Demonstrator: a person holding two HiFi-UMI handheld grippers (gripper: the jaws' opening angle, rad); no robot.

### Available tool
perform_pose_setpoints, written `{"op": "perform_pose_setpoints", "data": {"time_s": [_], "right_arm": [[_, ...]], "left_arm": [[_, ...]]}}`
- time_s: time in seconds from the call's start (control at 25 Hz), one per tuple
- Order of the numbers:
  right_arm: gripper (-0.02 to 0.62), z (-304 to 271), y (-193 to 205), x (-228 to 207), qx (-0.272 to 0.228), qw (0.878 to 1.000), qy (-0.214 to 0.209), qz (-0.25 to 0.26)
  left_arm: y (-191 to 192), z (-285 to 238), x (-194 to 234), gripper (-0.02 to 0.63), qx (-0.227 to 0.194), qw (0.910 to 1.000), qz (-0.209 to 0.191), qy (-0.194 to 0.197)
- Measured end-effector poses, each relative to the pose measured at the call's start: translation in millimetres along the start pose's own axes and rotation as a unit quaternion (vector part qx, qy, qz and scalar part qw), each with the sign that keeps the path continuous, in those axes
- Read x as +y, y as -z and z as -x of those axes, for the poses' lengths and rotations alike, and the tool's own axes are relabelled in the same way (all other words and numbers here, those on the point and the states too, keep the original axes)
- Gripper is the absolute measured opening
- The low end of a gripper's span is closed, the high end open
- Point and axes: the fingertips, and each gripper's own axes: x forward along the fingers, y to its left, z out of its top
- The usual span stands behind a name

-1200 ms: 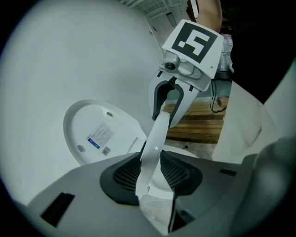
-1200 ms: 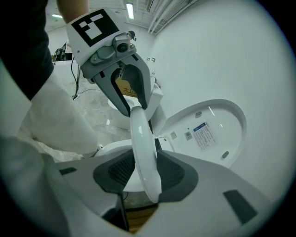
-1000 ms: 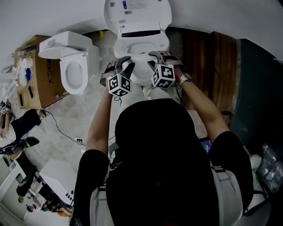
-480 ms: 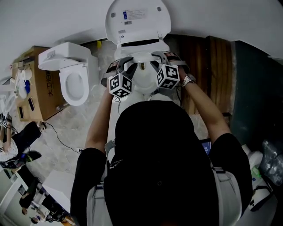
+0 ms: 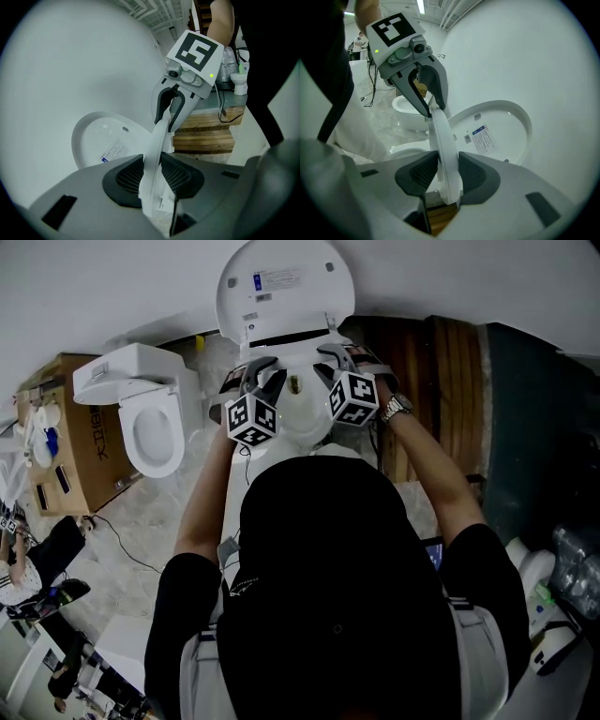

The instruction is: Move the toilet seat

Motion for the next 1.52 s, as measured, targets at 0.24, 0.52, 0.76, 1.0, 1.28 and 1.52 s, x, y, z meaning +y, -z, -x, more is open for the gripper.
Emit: {"op": "perform_pose_setpoints", "data": {"time_s": [0.24, 0.52, 0.76, 1.0, 1.28, 1.52], "right_arm": [[0.149, -3, -3, -15, 0.001, 1.0, 0.006, -0.009], [0.15, -8, -5, -30, 0.001, 1.0, 0.003, -0.015], [0.153, -10, -7, -43, -0.004, 1.0, 0.005, -0.027], [0.161, -14, -9, -55, -0.005, 0.999, 0.011, -0.044], [0.169, -23, -13, -73, 0.002, 0.998, 0.009, -0.059], [0.173, -26, -15, -84, 0.009, 0.997, 0.008, -0.07]], "left_arm": [[-3, -5, 15, 0.129, -0.008, 1.0, 0.004, -0.002], [-4, -11, 30, 0.129, -0.012, 0.9999, 0.009, 0.004], [-7, -14, 42, 0.129, -0.028, 0.9993, 0.024, 0.009], [-8, -19, 54, 0.13, -0.026, 0.9987, 0.032, 0.029], [-9, -26, 72, 0.13, -0.042, 0.9978, 0.046, 0.022], [-10, -29, 84, 0.13, -0.051, 0.9966, 0.057, 0.031]]}}
